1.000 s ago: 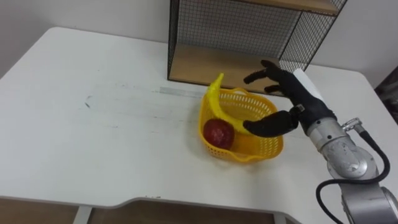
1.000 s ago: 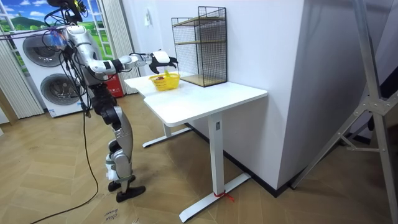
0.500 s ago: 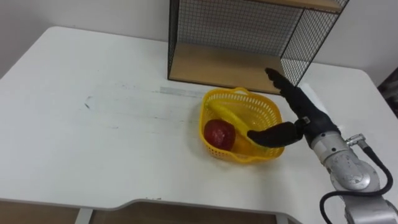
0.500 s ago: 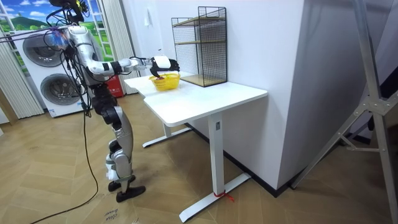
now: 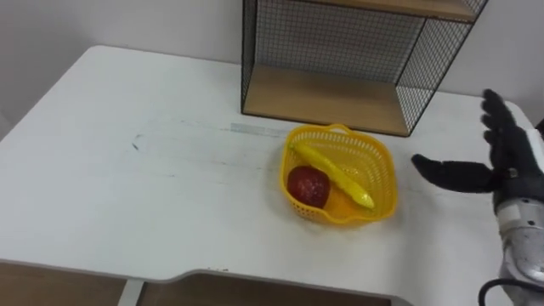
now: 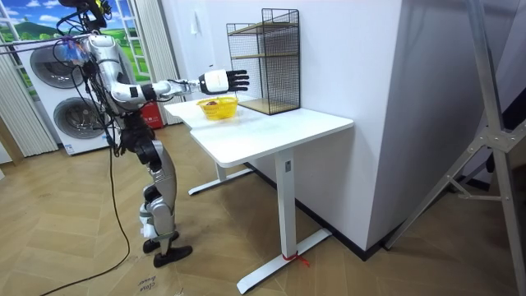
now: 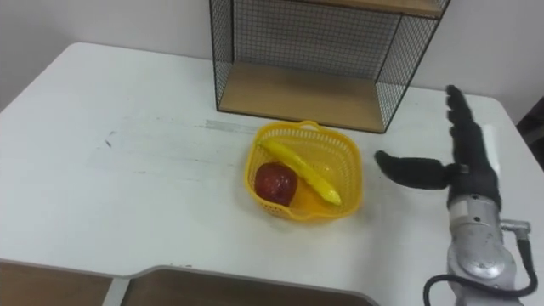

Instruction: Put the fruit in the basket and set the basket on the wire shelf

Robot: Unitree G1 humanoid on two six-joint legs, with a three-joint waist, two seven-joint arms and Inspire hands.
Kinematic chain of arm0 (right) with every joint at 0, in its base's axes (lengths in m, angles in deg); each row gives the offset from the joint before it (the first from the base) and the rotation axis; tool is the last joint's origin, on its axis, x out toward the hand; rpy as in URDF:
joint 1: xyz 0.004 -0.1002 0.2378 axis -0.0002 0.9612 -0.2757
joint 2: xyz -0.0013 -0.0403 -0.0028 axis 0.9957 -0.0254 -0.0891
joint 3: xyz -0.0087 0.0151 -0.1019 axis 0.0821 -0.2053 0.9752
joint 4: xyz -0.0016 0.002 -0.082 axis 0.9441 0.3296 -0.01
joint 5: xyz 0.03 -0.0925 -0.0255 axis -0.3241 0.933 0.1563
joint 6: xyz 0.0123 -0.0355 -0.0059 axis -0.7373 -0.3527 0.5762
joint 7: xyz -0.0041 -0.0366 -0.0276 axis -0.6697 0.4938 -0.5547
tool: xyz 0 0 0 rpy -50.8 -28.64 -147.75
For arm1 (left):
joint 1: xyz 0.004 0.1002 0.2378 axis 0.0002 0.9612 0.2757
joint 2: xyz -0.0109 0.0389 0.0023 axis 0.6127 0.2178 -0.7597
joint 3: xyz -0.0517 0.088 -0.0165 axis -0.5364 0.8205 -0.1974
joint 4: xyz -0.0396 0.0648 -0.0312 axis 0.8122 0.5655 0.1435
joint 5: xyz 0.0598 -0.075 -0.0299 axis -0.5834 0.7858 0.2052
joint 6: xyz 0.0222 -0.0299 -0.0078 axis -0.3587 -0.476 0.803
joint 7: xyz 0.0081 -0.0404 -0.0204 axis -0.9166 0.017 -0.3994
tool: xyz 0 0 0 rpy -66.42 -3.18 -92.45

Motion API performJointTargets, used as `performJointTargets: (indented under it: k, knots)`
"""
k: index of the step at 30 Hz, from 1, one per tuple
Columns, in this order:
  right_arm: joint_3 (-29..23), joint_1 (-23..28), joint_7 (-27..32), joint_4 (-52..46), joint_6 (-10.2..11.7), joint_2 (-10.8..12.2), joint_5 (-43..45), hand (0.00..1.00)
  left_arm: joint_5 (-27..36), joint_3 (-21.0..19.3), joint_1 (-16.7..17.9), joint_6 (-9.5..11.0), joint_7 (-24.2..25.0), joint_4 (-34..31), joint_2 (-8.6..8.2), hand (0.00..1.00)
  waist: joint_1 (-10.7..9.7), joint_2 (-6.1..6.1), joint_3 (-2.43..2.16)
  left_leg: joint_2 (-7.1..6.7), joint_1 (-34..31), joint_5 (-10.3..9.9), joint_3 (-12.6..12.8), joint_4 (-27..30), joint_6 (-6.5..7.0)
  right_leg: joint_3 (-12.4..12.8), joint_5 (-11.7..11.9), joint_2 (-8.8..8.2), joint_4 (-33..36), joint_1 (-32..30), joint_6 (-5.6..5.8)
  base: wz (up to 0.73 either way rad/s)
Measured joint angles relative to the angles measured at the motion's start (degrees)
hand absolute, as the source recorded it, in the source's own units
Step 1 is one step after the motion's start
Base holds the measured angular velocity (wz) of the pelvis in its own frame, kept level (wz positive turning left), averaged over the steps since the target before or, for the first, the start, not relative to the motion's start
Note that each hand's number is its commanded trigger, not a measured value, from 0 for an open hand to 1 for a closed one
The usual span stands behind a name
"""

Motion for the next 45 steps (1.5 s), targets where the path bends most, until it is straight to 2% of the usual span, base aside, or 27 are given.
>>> performJointTargets:
  k: [2, 5, 6, 8, 11, 14, 18, 21, 23, 28, 33, 35, 41, 45]
  knots:
    - [-2.12, 2.36, 3.60, 0.00, 0.05, 0.14, -0.21, 0.00, 2.14, -2.15, 0.66, 2.05, -7.77, -7.96, -0.08, 0.00, 0.84, 0.38, -0.02, 0.00, 0.00, 0.00, 0.00, -0.06, 0.00, -0.01, -0.01, 0.01, 0.04, -0.03, 0.01, 0.00]
    - [-4.66, 4.56, 6.92, 0.01, 0.10, 0.54, -0.78, 0.00, 1.54, -2.84, 1.45, 3.46, -14.98, -16.70, -0.27, 0.00, 1.15, 0.97, -0.06, -0.01, 0.20, 0.00, 0.06, -0.25, 0.01, 0.08, -0.05, 0.00, 0.17, -0.02, 0.08, 0.00]
    - [-5.15, 5.09, 7.56, 0.02, 0.09, 0.73, -0.58, 0.00, 0.49, -3.37, 1.15, 3.48, -16.24, -18.44, -0.38, 0.00, 1.26, 1.13, -0.06, -0.01, 0.24, -0.01, 0.05, -0.22, 0.00, 0.07, -0.06, 0.02, 0.15, 0.08, 0.09, 0.00]
    - [-6.17, 6.09, 9.39, 0.00, 0.09, 2.27, 2.76, 0.00, -5.32, -4.40, 1.25, 3.60, -20.67, -26.43, -0.76, 0.00, 1.23, 1.17, -0.08, 0.00, -0.19, -0.02, 0.01, -0.17, -0.01, 0.20, -0.07, 0.04, 0.24, -0.39, 0.11, 0.00]
    - [-6.19, 6.17, 10.40, 0.00, 0.09, 2.34, 3.64, 0.00, -12.09, -4.43, 1.05, 4.49, -23.45, -34.99, -0.63, 0.00, 0.87, 1.48, -0.08, -0.06, -0.46, 0.02, 0.08, -0.05, -0.05, 0.30, -0.07, 0.02, 0.39, -0.74, 0.11, -0.02]
    - [-6.20, 6.22, 10.94, -0.31, 0.70, 2.35, 3.55, 0.00, -15.62, -3.98, 0.65, 5.16, -23.72, -43.14, -0.59, 0.00, 0.61, 1.51, 0.01, -0.05, -0.48, 0.02, -0.01, -0.06, -0.05, 0.09, -0.07, 0.03, 0.29, -0.61, 0.11, 0.00]
    - [-6.24, 6.15, 10.80, -0.34, 1.28, 2.35, 2.93, 0.00, -20.24, -1.53, 0.45, 5.27, -23.20, -48.70, -0.57, 0.00, -0.37, 1.50, 0.08, -0.10, -1.12, -0.02, -0.42, 0.12, -0.02, -0.12, -0.07, 0.01, 0.25, -0.99, 0.11, 0.05]
    - [-6.24, 6.10, 9.66, -0.52, 1.52, 2.57, 2.90, 0.00, -20.58, 0.84, -0.53, 5.28, -20.42, -52.69, -0.50, 0.00, -0.81, 1.57, 0.35, -0.13, -1.48, 0.00, -0.51, 0.51, -0.03, -0.10, -0.06, -0.01, 0.16, -1.30, 0.11, 0.00]
    - [-6.04, 5.90, 8.55, -0.49, 1.59, 3.82, 2.93, 0.00, -20.59, 4.22, -0.98, 5.29, -16.14, -55.25, -0.50, 0.00, -1.16, 1.64, 0.66, -0.12, -1.48, -0.01, -0.60, 0.61, -0.03, -0.36, -0.06, -0.01, 0.00, -1.18, 0.10, 0.00]
    - [-3.39, 5.12, 4.82, -0.41, 3.39, 4.47, 1.13, 0.00, -20.48, 11.91, -4.24, 5.30, -6.61, -55.71, -0.43, 0.00, -1.58, 2.10, 1.15, -0.15, -1.77, 0.00, 0.15, 0.47, -0.03, 0.41, -0.05, -0.02, 0.09, -1.74, 0.10, -0.07]
    - [-0.71, 4.74, 0.94, -0.36, 3.89, 5.24, -5.66, 0.00, -14.55, 19.18, -4.70, 5.54, 3.49, -55.55, -0.48, 0.00, -3.12, 2.27, 1.16, -0.07, -2.11, 0.03, 0.58, 0.57, -0.07, 0.86, -0.06, 0.08, 0.01, -2.55, 0.10, -0.06]
    - [-0.24, 4.78, -1.08, -0.31, 3.92, 6.02, -11.83, 0.00, -10.08, 22.34, -4.56, 5.52, 9.00, -55.08, -0.56, 0.00, -3.49, 2.23, 1.16, -0.02, -2.06, 0.04, 1.25, 0.47, -0.08, 1.47, -0.06, 0.14, -0.05, -2.81, 0.10, -0.15]
    - [0.90, 4.78, -6.55, 2.03, 4.63, 7.24, -20.63, 0.00, -7.58, 25.95, -4.57, 5.46, 21.49, -52.66, -0.81, 0.00, -4.28, 2.17, 1.14, 0.04, -1.05, 0.04, 3.04, 0.29, -0.08, 2.79, -0.06, 0.16, -0.18, -2.13, 0.10, -0.14]
    - [2.30, 4.75, -10.06, 2.05, 4.66, 8.31, -24.72, 0.00, -4.43, 28.15, -4.73, 5.35, 26.91, -50.10, -0.88, 0.00, -4.93, 2.17, 1.13, 0.03, -0.78, 0.04, 3.58, 0.28, -0.08, 3.56, -0.05, 0.19, -0.13, -2.15, 0.12, -0.11]
